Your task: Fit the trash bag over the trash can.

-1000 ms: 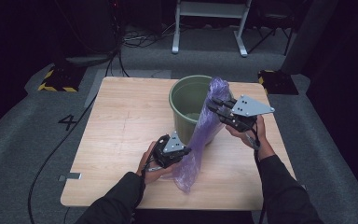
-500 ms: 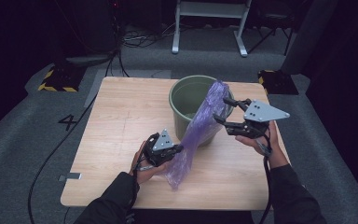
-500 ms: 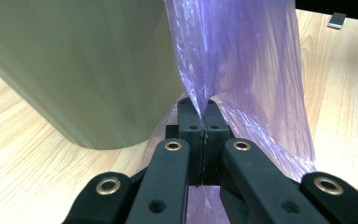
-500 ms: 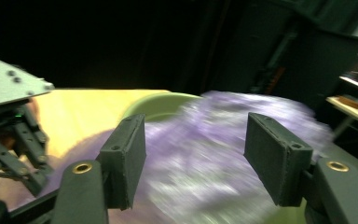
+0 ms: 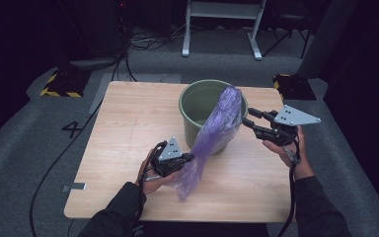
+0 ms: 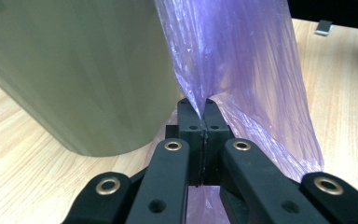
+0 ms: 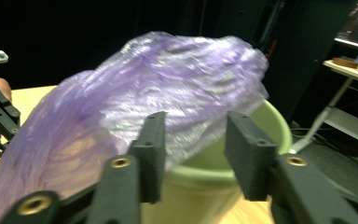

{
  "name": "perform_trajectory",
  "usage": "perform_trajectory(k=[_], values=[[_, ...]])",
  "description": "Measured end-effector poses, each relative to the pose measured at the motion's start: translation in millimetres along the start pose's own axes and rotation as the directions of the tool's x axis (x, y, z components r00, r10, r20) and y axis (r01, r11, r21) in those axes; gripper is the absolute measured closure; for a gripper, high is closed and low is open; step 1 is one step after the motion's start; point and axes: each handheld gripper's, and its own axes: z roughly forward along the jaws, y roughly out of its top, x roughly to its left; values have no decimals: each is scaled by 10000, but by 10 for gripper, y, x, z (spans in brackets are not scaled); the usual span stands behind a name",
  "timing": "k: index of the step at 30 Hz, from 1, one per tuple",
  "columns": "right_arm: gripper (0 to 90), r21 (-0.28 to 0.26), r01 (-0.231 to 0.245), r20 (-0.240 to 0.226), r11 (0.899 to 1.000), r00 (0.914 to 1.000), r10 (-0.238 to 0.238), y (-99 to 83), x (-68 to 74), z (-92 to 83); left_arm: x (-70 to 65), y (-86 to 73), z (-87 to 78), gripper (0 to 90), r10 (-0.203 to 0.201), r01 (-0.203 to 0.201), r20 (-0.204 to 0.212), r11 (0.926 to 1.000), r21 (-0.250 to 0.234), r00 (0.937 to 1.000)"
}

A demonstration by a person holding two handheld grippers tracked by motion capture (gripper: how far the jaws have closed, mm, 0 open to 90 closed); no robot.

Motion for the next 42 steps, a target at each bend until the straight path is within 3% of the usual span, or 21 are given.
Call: perform_trajectory(k=[5, 9, 15, 21, 28, 30, 35, 38, 42], values=[[642, 89, -69, -408, 9999, 9991, 72, 84, 4, 146, -16, 11, -27, 895, 149, -150, -64, 9998, -107, 9999], [676, 688, 72, -392, 9976, 9992, -45, 132, 10, 307, -32, 25, -47, 895, 204, -206, -82, 9995, -220, 9998], [825, 1800, 487, -281, 9825, 9986, -444, 152, -44, 508, -51, 64, -78, 895, 339, -342, -81, 9983, -472, 9994], [837, 2251, 453, -508, 9733, 9981, -347, 174, -74, 622, -66, 128, -85, 894, 407, -414, -121, 9969, -663, 9991], [672, 2477, 208, -66, 9686, 9998, -198, 204, -30, 658, -73, 213, -131, 894, 334, -356, -231, 9940, -1034, 9992], [548, 2401, 285, -45, 9703, 9996, -283, 224, 1, 614, -75, 228, -146, 894, 315, -338, -229, 9934, -1097, 9992], [395, 2181, 434, 507, 9750, 9972, -557, 265, 66, 428, -61, 255, -174, 894, 160, -193, -269, 9918, -1265, 9995], [364, 1815, 490, 456, 9822, 9973, -582, 289, 112, 292, -55, 277, -178, 894, 104, -142, -294, 9912, -1318, 9995], [322, 1206, 542, -391, 9912, 9980, -498, 297, 194, 151, -44, 313, -174, 894, 50, -98, -348, 9902, -1393, 9994]])
